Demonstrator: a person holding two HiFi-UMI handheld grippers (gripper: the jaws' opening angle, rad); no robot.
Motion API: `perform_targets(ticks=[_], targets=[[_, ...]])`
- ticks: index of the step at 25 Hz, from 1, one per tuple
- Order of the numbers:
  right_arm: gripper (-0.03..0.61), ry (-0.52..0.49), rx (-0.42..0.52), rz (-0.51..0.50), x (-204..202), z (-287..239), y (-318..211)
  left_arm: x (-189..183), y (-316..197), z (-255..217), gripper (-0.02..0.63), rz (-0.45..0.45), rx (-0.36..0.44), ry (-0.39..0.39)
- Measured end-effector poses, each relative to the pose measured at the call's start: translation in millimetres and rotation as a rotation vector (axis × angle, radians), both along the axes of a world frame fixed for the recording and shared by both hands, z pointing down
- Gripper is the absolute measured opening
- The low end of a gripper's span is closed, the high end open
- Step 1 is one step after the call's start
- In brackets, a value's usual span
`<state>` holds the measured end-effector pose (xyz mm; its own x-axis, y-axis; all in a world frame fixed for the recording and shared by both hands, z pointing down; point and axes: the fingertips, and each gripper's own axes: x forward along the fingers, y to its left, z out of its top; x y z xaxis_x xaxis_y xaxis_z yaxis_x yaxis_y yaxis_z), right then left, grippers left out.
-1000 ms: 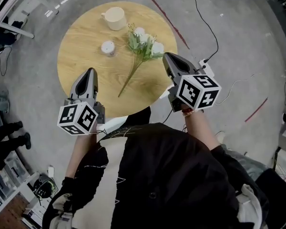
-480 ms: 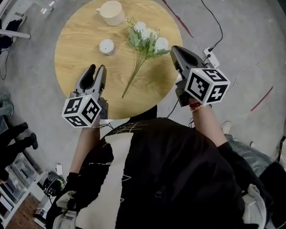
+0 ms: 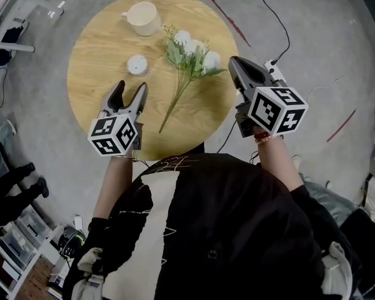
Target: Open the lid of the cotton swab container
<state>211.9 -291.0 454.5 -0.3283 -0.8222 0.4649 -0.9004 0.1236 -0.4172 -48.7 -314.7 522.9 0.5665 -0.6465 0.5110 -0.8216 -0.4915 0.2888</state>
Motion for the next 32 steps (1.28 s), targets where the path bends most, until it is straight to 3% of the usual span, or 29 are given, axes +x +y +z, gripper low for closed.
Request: perform_targets(ticks=[5,12,24,32], targets=[[0.006,0.015,-0.012,-0.010,5,3,-7,9,-12,14,0.324,0.056,0.022,-0.100],[0.006,0.017,-0.008,-0.004,14,-1,-14,19,-27,24,0.324,0.108,0.025,-0.174],[0.006,-0.004,-0.005,0.030,27,0,-15,19,-34,39,0.324,0.115,0.002,-0.222],[0.006,-0.006,-0.005,0.034,25,-2,-12,24,-37,35,0.324,0.112,-0.001,-0.207]])
